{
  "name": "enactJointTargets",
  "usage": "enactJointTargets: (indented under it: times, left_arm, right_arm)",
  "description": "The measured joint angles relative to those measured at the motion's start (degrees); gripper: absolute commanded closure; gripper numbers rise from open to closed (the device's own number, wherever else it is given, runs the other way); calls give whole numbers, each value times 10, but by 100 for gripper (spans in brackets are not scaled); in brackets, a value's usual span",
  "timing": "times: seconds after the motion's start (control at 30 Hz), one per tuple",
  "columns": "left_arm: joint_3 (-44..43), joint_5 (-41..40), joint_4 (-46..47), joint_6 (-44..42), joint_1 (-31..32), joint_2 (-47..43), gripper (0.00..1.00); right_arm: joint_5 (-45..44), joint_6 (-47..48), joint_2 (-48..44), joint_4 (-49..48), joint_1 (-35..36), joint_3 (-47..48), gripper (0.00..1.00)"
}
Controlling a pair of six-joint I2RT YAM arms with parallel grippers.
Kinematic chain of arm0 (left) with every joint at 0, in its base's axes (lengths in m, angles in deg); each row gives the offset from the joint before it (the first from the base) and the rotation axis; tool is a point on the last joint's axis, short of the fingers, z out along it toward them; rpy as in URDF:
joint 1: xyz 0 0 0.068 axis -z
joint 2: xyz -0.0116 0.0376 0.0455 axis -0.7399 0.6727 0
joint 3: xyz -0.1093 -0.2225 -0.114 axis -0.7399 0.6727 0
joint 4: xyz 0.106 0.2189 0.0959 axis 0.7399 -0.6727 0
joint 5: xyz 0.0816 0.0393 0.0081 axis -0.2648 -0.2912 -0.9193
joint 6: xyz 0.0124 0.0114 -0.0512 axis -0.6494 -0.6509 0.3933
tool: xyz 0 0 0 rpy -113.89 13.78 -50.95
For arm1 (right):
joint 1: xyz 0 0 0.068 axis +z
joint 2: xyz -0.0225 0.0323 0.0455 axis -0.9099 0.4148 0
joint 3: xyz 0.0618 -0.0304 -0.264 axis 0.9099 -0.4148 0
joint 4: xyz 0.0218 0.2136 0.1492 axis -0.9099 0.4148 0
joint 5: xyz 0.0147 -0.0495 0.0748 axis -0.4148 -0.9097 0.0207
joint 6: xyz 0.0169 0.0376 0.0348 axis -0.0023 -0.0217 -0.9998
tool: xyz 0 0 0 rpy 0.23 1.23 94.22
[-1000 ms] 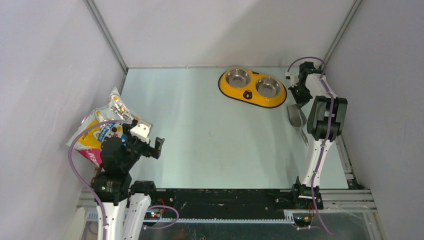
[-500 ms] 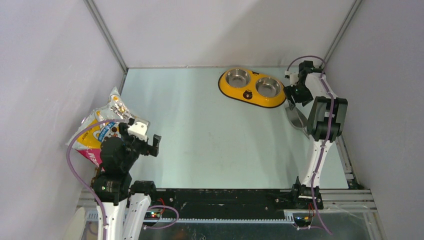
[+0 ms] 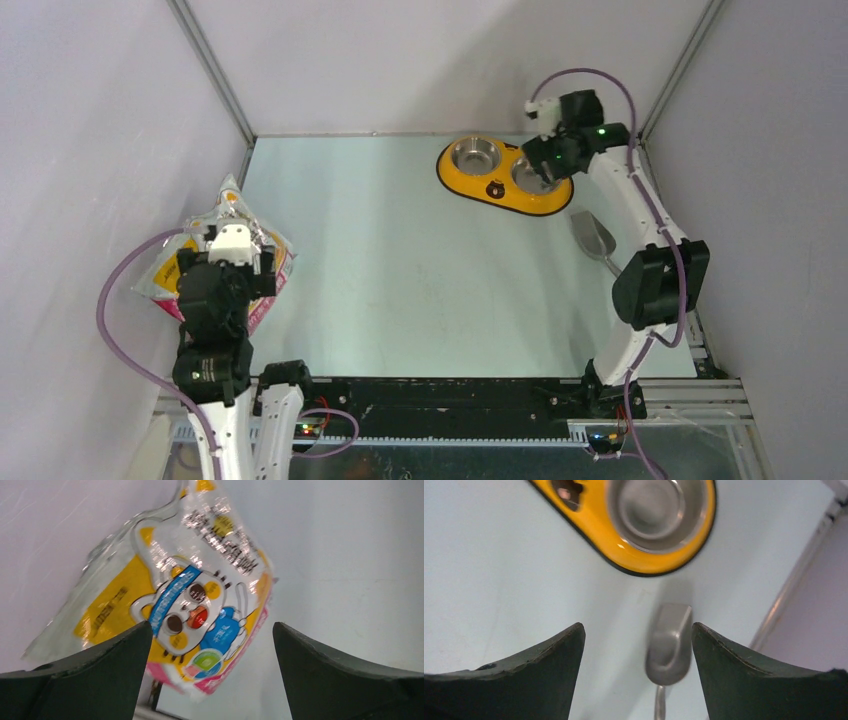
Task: Serve the pet food
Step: Move the pet food bag to the center of the board.
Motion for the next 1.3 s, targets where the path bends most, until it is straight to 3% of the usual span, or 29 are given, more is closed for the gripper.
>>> enactJointTargets:
  times: [0.17,0.3,0.57,0.77,0.97,1.3]
  left_arm:
    - [-45,-23,-68,-5,-59,-5,2]
    - [-95,-63,-119,-5,-67,-13,2]
    - [-164,-169,-155,-3,-68,-14,2]
    - [-141,-228,-194,6,-69,-15,2]
    - [-98,-266,-235,20,-69,-43,2]
    - [56,-306,-247,0,-69,-128,2]
  right_arm:
    - [-14,-5,-2,4,108,0,17]
    - [-23,-8,14,21,172,28,17]
    - [-29,-7,64,46,210,110,16]
    - [-27,-5,122,67,225,200,14]
    - [-28,7,205,64,274,315,1]
    - [-42,16,273,-100,384,332,0]
